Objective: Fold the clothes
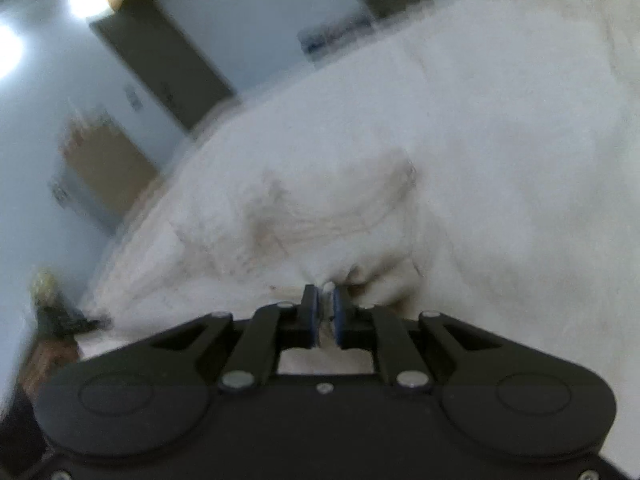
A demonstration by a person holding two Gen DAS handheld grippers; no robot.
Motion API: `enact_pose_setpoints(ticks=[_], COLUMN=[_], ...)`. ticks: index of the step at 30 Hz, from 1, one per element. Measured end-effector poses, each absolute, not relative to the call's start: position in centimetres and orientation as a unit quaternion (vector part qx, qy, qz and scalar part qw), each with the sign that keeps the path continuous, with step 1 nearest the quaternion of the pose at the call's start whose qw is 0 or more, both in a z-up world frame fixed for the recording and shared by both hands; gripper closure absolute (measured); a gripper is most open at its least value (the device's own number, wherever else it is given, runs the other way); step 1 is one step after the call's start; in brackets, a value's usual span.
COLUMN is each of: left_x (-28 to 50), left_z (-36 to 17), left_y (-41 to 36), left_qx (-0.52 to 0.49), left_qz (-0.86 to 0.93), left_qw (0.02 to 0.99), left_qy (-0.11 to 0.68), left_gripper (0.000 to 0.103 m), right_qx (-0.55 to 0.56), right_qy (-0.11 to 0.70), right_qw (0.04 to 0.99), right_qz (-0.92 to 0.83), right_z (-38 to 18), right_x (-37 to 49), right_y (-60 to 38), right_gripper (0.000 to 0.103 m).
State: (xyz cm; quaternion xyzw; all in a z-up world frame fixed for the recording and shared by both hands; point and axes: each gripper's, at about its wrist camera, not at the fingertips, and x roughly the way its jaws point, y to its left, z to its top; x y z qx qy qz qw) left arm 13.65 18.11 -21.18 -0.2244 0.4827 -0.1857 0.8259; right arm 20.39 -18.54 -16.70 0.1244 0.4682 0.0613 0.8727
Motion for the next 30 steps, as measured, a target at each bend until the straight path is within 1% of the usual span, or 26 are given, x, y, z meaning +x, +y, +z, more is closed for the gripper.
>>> enact_pose_setpoints(ticks=[2, 3, 4, 5, 6, 7, 8, 9, 10, 11, 12, 13, 14, 15, 16, 18, 20, 21, 22, 24, 26, 27, 28, 29, 30], left_x=[12.9, 12.6, 12.6, 12.5, 12.5, 12.4, 12.3, 12.1, 11.9, 11.8, 11.7, 11.6, 11.5, 11.5, 11.8, 12.5, 12.6, 12.9, 13.1, 13.2, 13.6, 13.8, 13.5, 13.2, 12.9], left_z=[-20.6, -19.8, -18.9, -18.1, -17.5, -17.0, -16.4, -16.1, -16.2, -16.6, -17.0, -17.8, -18.8, -19.6, -20.0, -20.3, -20.0, -20.1, -20.3, -20.6, -21.0, -21.4, -21.6, -21.8, -22.0], left_y=[18.9, 18.9, 18.7, 18.5, 18.4, 18.3, 18.2, 18.3, 18.2, 18.0, 17.8, 17.6, 17.5, 17.5, 17.3, 16.9, 17.2, 17.3, 17.4, 17.9, 17.9, 17.9, 17.9, 17.8, 17.9], left_qx=[-0.233, -0.226, -0.206, -0.193, -0.185, -0.197, -0.227, -0.250, -0.280, -0.309, -0.327, -0.348, -0.368, -0.379, -0.377, -0.359, -0.343, -0.346, -0.351, -0.360, -0.372, -0.376, -0.376, -0.374, -0.372], left_qz=[-0.160, -0.149, -0.138, -0.130, -0.125, -0.136, -0.162, -0.182, -0.209, -0.229, -0.237, -0.242, -0.245, -0.246, -0.239, -0.221, -0.232, -0.235, -0.235, -0.227, -0.225, -0.225, -0.226, -0.226, -0.226], left_qw=[0.839, 0.850, 0.861, 0.870, 0.877, 0.882, 0.885, 0.886, 0.884, 0.881, 0.879, 0.874, 0.868, 0.865, 0.864, 0.865, 0.870, 0.869, 0.866, 0.862, 0.859, 0.857, 0.856, 0.856, 0.856], left_qy=[0.465, 0.452, 0.444, 0.435, 0.426, 0.405, 0.372, 0.347, 0.311, 0.275, 0.256, 0.238, 0.227, 0.221, 0.232, 0.271, 0.267, 0.265, 0.269, 0.275, 0.270, 0.270, 0.273, 0.277, 0.280], left_gripper=[0.079, 0.064, 0.053, 0.047, 0.047, 0.046, 0.038, 0.027, 0.025, 0.025, 0.025, 0.025, 0.025, 0.025, 0.025, 0.025, 0.025, 0.025, 0.025, 0.025, 0.025, 0.025, 0.025, 0.025, 0.025], right_qx=[0.104, 0.119, 0.131, 0.131, 0.119, 0.097, 0.077, 0.070, 0.066, 0.074, 0.077, 0.068, 0.058, 0.034, 0.012, 0.002, 0.011, 0.024, 0.036, 0.051, 0.046, 0.025, 0.002, -0.032, -0.071], right_qy=[0.465, 0.445, 0.417, 0.395, 0.377, 0.364, 0.353, 0.350, 0.349, 0.365, 0.384, 0.402, 0.420, 0.439, 0.454, 0.453, 0.428, 0.414, 0.401, 0.390, 0.366, 0.353, 0.340, 0.338, 0.340], right_qw=[0.879, 0.888, 0.899, 0.908, 0.916, 0.923, 0.927, 0.927, 0.925, 0.916, 0.907, 0.898, 0.890, 0.882, 0.874, 0.875, 0.896, 0.907, 0.914, 0.919, 0.928, 0.928, 0.925, 0.915, 0.904], right_qz=[0.015, 0.016, 0.030, 0.047, 0.065, 0.082, 0.099, 0.116, 0.133, 0.148, 0.157, 0.162, 0.167, 0.171, 0.174, 0.174, 0.115, 0.078, 0.043, 0.026, 0.057, 0.114, 0.170, 0.216, 0.249], right_z=[-16.6, -15.7, -14.3, -13.1, -12.2, -11.4, -10.9, -10.9, -11.1, -11.8, -12.9, -13.8, -14.7, -15.9, -17.0, -17.4, -16.4, -15.8, -15.1, -13.3, -11.2, -10.1, -9.1, -8.9, -8.9], right_x=[19.8, 19.7, 20.0, 20.5, 21.5, 22.7, 24.3, 26.1, 27.9, 30.0, 31.9, 33.2, 34.6, 36.6, 38.6, 42.3, 46.3, 48.2, 50.0, 51.5, 50.9, 49.9, 48.8, 47.8, 47.2], right_y=[-19.4, -19.7, -19.4, -18.7, -17.6, -16.2, -14.6, -13.2, -11.8, -10.5, -9.4, -8.3, -7.2, -5.7, -4.3, -2.8, -3.0, -3.5, -4.0, -4.8, -4.6, -3.8, -3.0, -2.3, -1.3], right_gripper=[0.098, 0.095, 0.091, 0.089, 0.084, 0.081, 0.080, 0.080, 0.080, 0.081, 0.085, 0.092, 0.096, 0.097, 0.097, 0.097, 0.098, 0.094, 0.094, 0.093, 0.087, 0.078, 0.061, 0.056, 0.054])
